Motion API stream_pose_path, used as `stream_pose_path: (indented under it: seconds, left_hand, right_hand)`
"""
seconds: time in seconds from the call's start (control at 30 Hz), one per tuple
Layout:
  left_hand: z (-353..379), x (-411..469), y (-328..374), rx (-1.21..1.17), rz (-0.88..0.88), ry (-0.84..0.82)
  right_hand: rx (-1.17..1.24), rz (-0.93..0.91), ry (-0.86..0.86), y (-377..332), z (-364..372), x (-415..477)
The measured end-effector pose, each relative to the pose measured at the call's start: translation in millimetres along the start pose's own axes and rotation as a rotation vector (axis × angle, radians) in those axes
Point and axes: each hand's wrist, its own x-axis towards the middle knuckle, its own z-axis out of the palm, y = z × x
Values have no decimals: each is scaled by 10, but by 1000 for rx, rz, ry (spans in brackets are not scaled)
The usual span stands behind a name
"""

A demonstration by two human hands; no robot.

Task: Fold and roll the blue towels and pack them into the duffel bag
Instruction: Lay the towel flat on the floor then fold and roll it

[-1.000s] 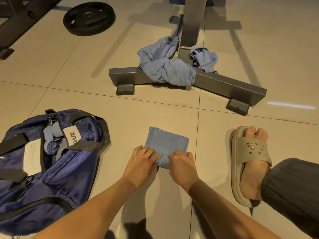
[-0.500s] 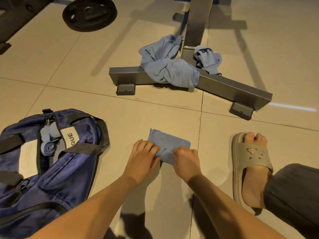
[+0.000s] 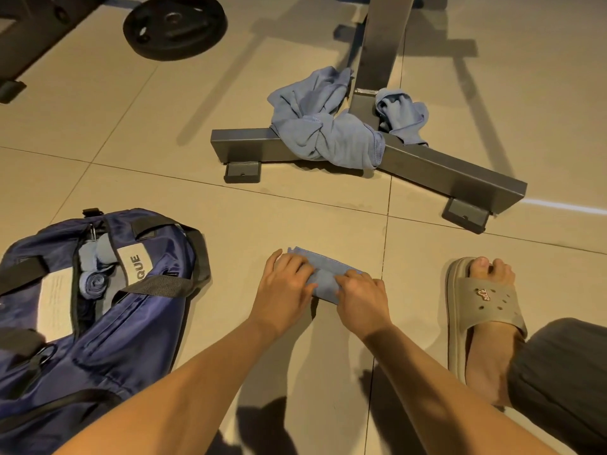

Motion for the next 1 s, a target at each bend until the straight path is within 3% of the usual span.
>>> stream_pose_path:
  seconds: [0.07,0.2,0.3,0.4,0.7,0.87,1.0]
  left_hand:
    - [52,-93,-52,19,-2,-43]
    - [152,6,-118,4,-28,-60]
    - [82,238,-140,-43,-69,-248]
    - [-38,555,-171,-45,-107,-475]
    - [-131,1053,-356,-127,-362,-774]
    - [-162,1168,-338,-217,-395,-970]
    - [-169,1148,-349,-210,-356,-979]
  right_hand:
    - [4,10,-6,-7,-14,20]
    - [-27,-13,163,-3,60,-66]
    - [-30,-31,197,54,82,-69]
    - [2,15,118,92,28,33]
    - [174,97,-216,165,-260,368]
    - [222,90,-319,272,-336,502]
    - [212,95,-365,344,-318,541]
